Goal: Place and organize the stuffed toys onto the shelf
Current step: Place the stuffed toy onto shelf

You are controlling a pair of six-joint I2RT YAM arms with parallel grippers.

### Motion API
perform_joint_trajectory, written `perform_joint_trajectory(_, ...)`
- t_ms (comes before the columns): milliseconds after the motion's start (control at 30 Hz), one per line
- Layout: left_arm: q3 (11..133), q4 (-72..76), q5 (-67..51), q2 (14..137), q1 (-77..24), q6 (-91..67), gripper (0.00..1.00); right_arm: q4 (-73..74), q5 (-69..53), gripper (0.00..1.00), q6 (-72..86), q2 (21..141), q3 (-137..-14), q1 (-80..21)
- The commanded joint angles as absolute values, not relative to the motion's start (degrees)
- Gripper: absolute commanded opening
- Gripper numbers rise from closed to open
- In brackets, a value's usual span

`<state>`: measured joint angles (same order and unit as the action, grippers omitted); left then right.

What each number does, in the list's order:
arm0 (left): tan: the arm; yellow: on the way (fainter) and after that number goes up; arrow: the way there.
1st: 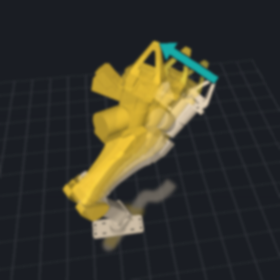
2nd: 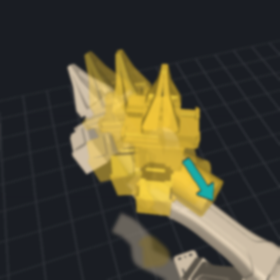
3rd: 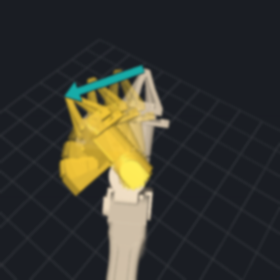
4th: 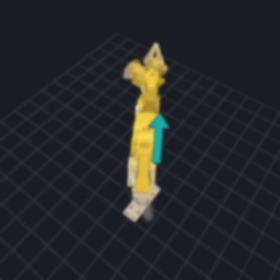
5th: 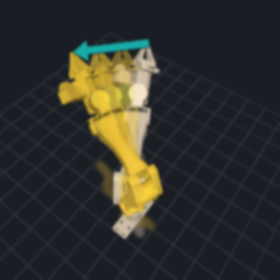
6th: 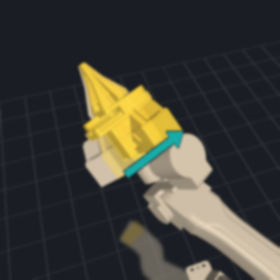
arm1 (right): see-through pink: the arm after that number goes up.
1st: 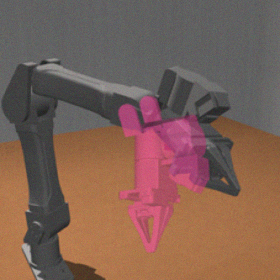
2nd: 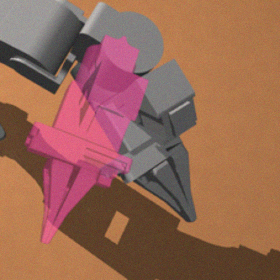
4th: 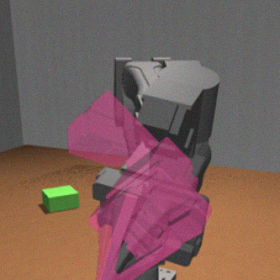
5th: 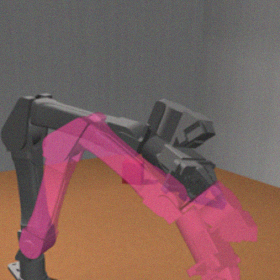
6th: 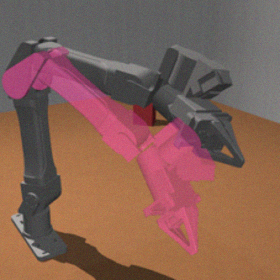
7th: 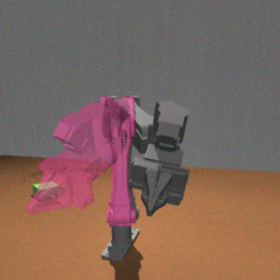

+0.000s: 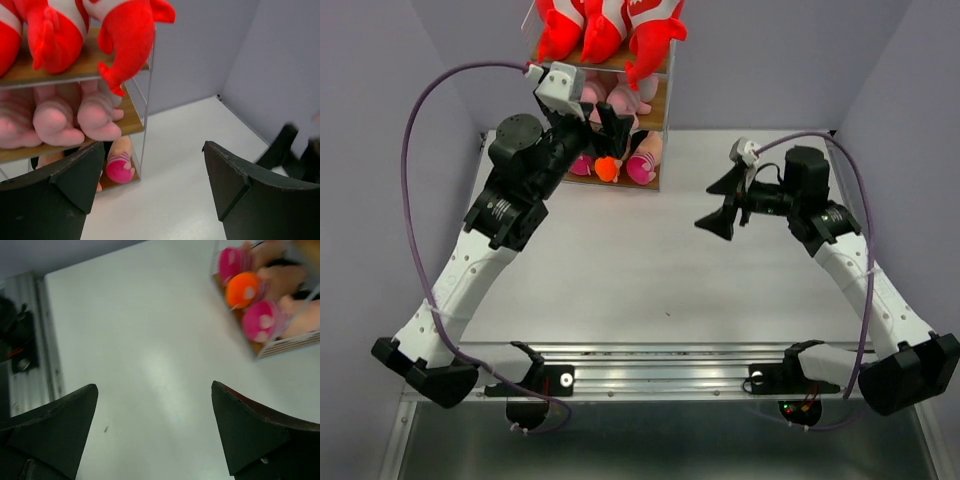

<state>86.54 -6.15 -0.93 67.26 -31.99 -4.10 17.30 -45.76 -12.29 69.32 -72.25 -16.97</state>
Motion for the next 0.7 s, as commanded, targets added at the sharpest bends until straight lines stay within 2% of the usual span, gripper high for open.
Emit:
perform_joint_trajectory(0, 98.07, -5.97, 7.29, 74.25, -33.49, -1.93, 0.9, 21.1, -69.16, 1.0, -18.46, 65.13, -61.72, -17.23)
perform_joint_trajectory(133, 108.51, -5.62, 7.91, 81.63, -34.36, -0.44, 0.89, 18.99, -71.02, 1.0, -20.12, 62.93, -52.23, -17.23)
perform_joint_trajectory(467, 130.85, -9.32, 8.26, 99.39, -34.89, 2.99, 0.89, 17.93, -69.52, 1.0, -21.45, 60.47, -48.16, -15.56)
perform_joint_trajectory(667, 132.19, -6.86, 9.49, 102.56, -34.89, 3.69, 0.89, 16.88, -69.26, 1.0, -20.74, 59.24, -47.64, -15.56)
